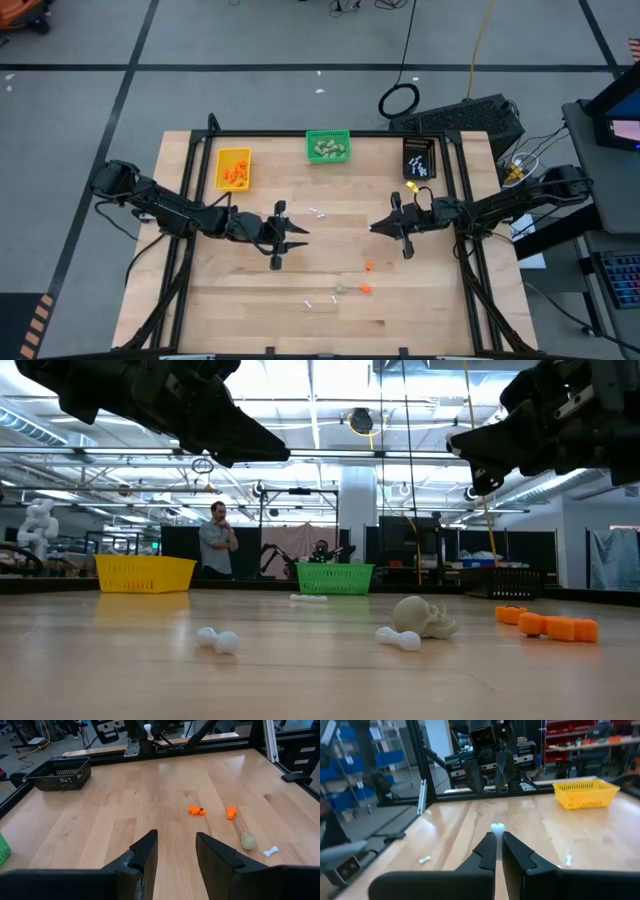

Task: Sort Halloween decoration
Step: Put the white bone toy into the black bin

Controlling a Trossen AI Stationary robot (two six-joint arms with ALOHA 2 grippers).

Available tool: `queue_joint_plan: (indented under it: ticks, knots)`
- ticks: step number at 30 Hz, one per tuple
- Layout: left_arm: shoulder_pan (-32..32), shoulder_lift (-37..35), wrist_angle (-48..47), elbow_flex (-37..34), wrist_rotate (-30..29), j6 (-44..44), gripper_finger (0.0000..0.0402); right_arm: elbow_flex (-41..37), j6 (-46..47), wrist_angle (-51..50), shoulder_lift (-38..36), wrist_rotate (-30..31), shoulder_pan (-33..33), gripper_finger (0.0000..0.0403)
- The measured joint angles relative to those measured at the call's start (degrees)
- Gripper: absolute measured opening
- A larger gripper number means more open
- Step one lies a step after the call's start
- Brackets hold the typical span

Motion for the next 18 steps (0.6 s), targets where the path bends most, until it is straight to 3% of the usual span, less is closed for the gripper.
queue_joint_plan:
  ticks: [18]
  knots:
    - [0.00,0.00,0.02,0.00,-0.01,0.00,0.0132,0.00,3.02,-0.02,0.00,0.02,0.00,0.0000]
